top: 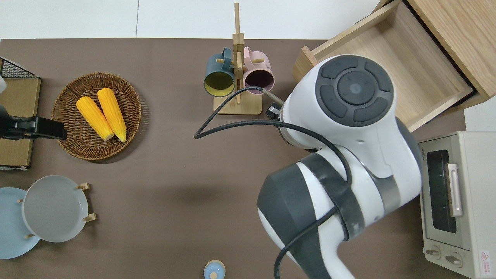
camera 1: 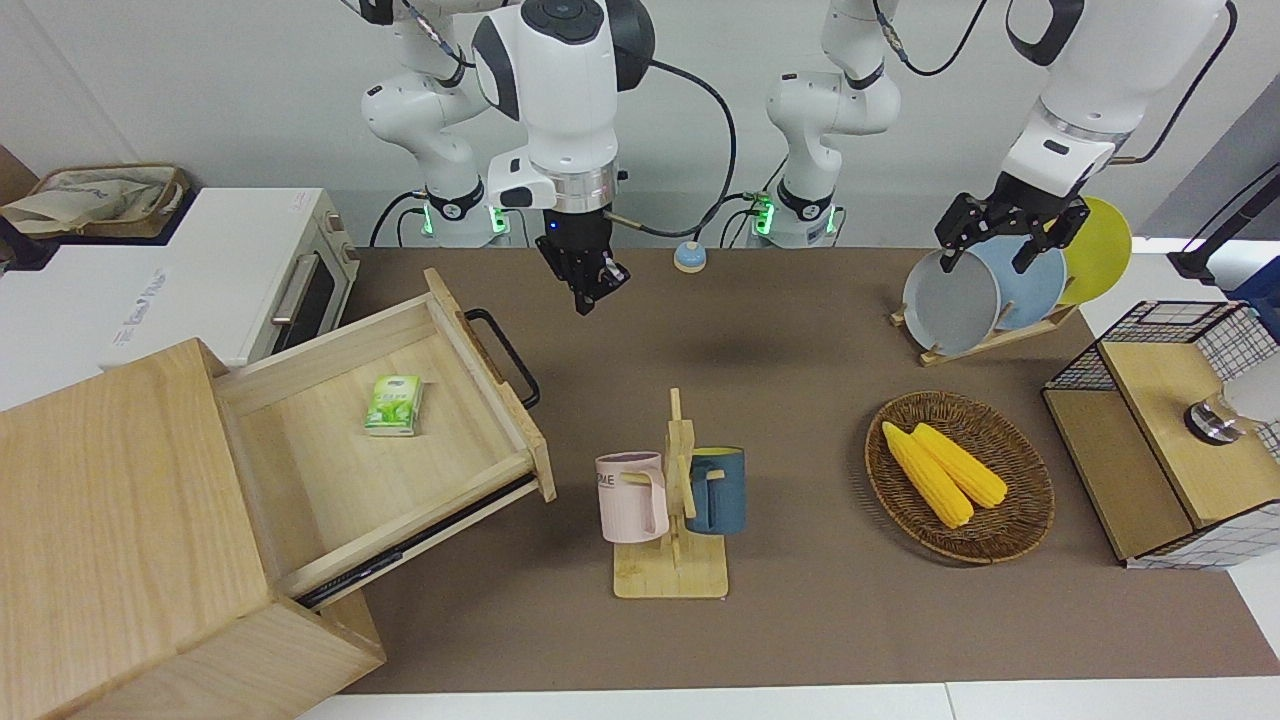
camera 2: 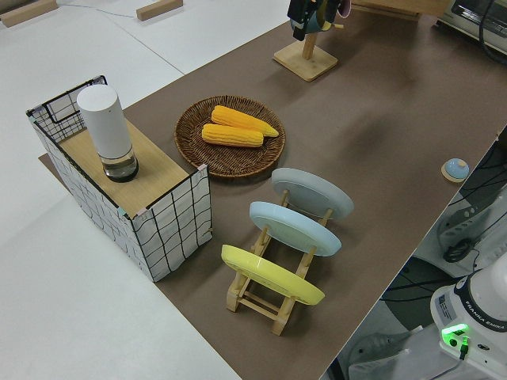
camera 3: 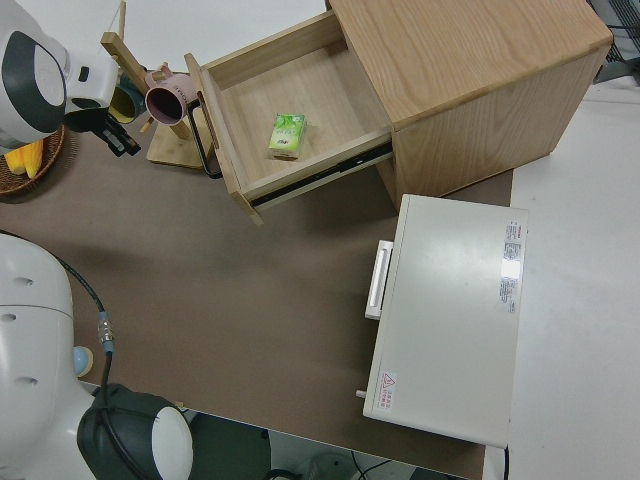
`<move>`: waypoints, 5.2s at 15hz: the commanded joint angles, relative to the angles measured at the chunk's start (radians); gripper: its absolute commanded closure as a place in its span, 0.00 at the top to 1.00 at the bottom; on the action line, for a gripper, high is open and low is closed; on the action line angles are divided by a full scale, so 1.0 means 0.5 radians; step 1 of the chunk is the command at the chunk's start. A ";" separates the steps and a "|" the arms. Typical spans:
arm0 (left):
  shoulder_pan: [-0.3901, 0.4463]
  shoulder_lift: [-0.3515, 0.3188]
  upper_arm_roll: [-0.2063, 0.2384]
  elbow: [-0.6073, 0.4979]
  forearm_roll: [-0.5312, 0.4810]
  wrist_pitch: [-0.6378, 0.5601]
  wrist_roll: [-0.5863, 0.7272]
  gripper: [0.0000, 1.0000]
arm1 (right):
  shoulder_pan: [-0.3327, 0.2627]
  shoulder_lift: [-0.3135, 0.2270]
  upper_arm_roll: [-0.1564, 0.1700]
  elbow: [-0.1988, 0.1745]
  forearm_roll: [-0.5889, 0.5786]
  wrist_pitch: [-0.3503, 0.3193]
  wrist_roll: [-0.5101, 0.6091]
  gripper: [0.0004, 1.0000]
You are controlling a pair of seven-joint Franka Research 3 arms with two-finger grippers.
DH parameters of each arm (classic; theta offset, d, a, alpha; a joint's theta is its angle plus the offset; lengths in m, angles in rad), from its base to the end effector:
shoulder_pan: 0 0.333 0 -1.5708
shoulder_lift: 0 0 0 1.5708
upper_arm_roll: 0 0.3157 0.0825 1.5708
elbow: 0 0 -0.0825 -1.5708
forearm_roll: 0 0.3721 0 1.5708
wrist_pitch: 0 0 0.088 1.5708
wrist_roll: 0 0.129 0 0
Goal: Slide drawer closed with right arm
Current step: 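Move the right gripper up toward the open drawer's front edge, then push the drawer front with the right gripper away from the robot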
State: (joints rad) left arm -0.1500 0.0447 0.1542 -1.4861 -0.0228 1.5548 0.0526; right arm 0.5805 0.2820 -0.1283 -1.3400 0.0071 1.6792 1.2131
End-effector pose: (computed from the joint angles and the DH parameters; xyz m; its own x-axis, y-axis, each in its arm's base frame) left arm 0.5560 -0.0027 0.6155 0.9985 -0.0491 0.0253 -0.0494 -0.9987 0.0146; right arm 0.5683 0.2893 0.5541 0.7264 -0.6856 0.0475 -0.6841 -0.7280 -0.0456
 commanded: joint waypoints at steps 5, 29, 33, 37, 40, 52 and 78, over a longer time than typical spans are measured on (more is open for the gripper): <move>-0.034 0.024 0.032 0.039 0.027 0.001 0.011 1.00 | 0.008 0.200 -0.029 0.045 0.154 0.118 0.390 0.00; -0.034 0.024 0.032 0.039 0.027 0.001 0.011 1.00 | -0.302 0.350 -0.019 0.038 0.201 0.305 0.166 0.00; -0.034 0.024 0.032 0.039 0.027 0.001 0.011 1.00 | -0.372 0.353 -0.019 0.038 0.228 0.320 0.050 0.00; -0.034 0.024 0.032 0.039 0.030 0.001 0.011 1.00 | -0.458 0.353 -0.019 0.038 0.271 0.320 -0.113 0.00; -0.034 0.024 0.032 0.039 0.027 0.001 0.011 1.00 | -0.517 0.356 -0.019 0.042 0.293 0.320 -0.211 0.00; -0.034 0.024 0.032 0.039 0.027 0.001 0.011 1.00 | -0.676 0.353 -0.022 0.042 0.290 0.292 -0.597 0.00; -0.034 0.024 0.032 0.039 0.027 0.001 0.011 1.00 | -1.026 0.353 -0.090 0.060 0.247 0.363 -1.340 0.00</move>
State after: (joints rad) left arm -0.1500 0.0447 0.1543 -1.4861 -0.0228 1.5548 0.0526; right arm 0.1020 0.4449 -0.1842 -1.3293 0.1265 1.8474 0.6124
